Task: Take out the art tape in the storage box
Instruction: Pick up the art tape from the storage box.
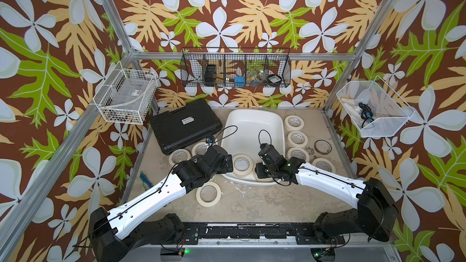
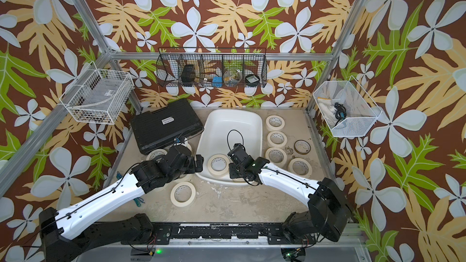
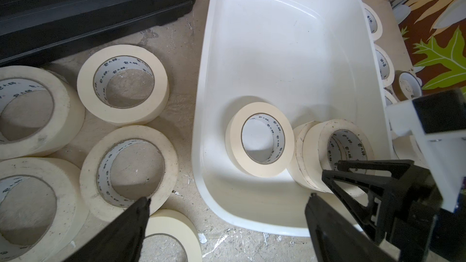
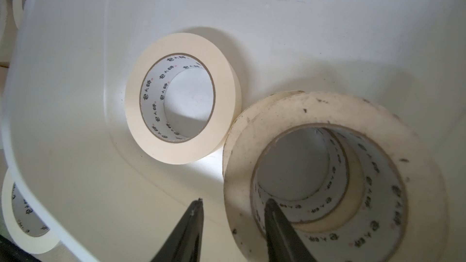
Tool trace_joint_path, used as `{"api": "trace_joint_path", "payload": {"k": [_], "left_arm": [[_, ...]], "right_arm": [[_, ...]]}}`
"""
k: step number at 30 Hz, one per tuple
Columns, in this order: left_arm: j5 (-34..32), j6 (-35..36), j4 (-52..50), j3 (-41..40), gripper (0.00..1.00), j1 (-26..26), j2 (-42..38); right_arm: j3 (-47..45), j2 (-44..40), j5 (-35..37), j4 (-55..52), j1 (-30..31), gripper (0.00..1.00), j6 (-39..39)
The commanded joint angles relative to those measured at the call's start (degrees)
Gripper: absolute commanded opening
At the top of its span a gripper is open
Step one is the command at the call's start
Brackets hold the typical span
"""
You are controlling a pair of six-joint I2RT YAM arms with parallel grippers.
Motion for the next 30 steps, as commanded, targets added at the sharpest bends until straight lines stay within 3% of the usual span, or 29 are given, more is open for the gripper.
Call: {"api": "trace_joint_path", "payload": {"k": [1,19,25,30], "left_arm": [[0.62,1.15,1.65,0.36,1.00,0.02,-0.02],[1.77,0.93,2.39,-2.95,1.00,0.11,-3.66],[1.49,0.26,1.30,-2.89,0.98,0.12,-4.04],[1.32,0.17,1.45,-3.51,0.98,0.18,-5.46]], "right_arm": [[1.12,1.63,3.59,-0.44,0.66,0.44,1.43],[2.82,7.10,5.51,0.72,1.95,0.41,0.97],[4.54,7.74,5.82,-0.74,1.92,0.20,-0.49],[7.71,5.64,7.48,-4.04,1.97,0.12,-1.99]]}}
